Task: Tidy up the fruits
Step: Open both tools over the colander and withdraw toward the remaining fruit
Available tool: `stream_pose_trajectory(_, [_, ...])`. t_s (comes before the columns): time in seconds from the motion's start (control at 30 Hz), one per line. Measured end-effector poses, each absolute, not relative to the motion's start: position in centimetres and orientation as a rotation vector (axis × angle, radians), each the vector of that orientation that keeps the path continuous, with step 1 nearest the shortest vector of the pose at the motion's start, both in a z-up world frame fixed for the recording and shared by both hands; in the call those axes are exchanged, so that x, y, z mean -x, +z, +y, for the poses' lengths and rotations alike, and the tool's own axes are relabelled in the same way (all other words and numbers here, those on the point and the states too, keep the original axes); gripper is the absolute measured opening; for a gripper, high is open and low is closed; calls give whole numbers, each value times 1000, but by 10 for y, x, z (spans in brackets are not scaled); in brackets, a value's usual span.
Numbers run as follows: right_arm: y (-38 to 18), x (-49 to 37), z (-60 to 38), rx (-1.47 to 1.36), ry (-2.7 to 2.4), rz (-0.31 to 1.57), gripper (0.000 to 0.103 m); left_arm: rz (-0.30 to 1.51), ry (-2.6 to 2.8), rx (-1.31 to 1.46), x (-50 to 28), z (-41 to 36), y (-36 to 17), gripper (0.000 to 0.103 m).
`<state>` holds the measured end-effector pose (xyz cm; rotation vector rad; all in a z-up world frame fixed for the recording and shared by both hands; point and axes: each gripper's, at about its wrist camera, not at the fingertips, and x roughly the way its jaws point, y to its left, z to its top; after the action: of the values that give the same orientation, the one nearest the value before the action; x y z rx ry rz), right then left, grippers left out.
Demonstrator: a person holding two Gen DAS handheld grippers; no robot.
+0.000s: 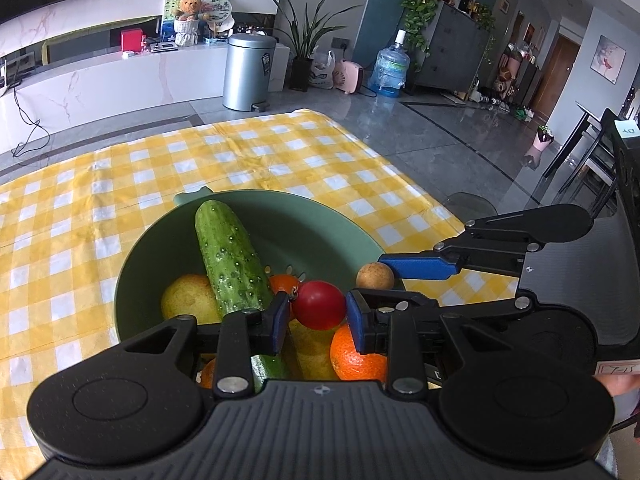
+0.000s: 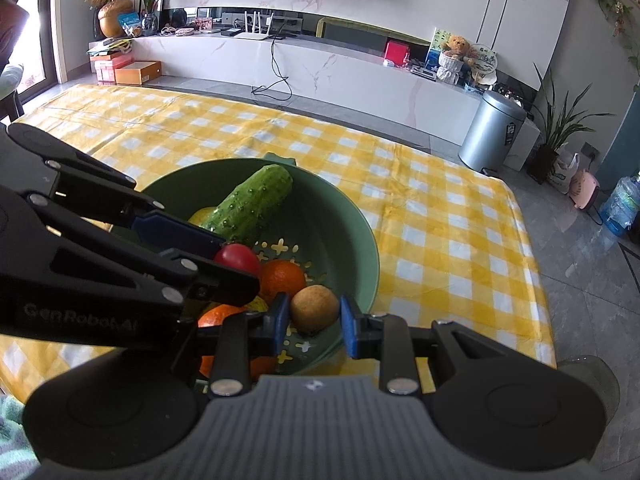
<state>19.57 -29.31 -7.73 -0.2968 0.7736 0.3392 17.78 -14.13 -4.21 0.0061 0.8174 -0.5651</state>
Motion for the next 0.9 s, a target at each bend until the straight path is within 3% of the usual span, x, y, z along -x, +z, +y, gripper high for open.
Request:
stream_pose_trajectory(0.2, [-74, -195, -292, 285, 345, 765, 25, 804, -550, 15, -176, -135, -38, 44])
stream_pose_trajectory(0.43, [-67, -193, -292, 265, 340, 749, 27, 766, -527, 27, -171, -127, -23, 48])
stream_pose_trajectory(0.53, [-62, -189, -294, 228, 330, 733, 39, 751, -506, 16, -166, -123, -15, 51])
stream_pose_trajectory(0.7, [-51, -177, -292, 166, 300, 708, 42, 714, -466, -4, -154, -112, 0, 53])
stream_pose_trajectory(0.83, [-42, -163, -286, 99, 267, 682, 56, 697, -444, 6, -143, -97, 9, 53])
stream_pose_trajectory(0.9, [-39, -154, -281, 58, 259, 668, 57, 691, -435, 2, -138, -90, 12, 53])
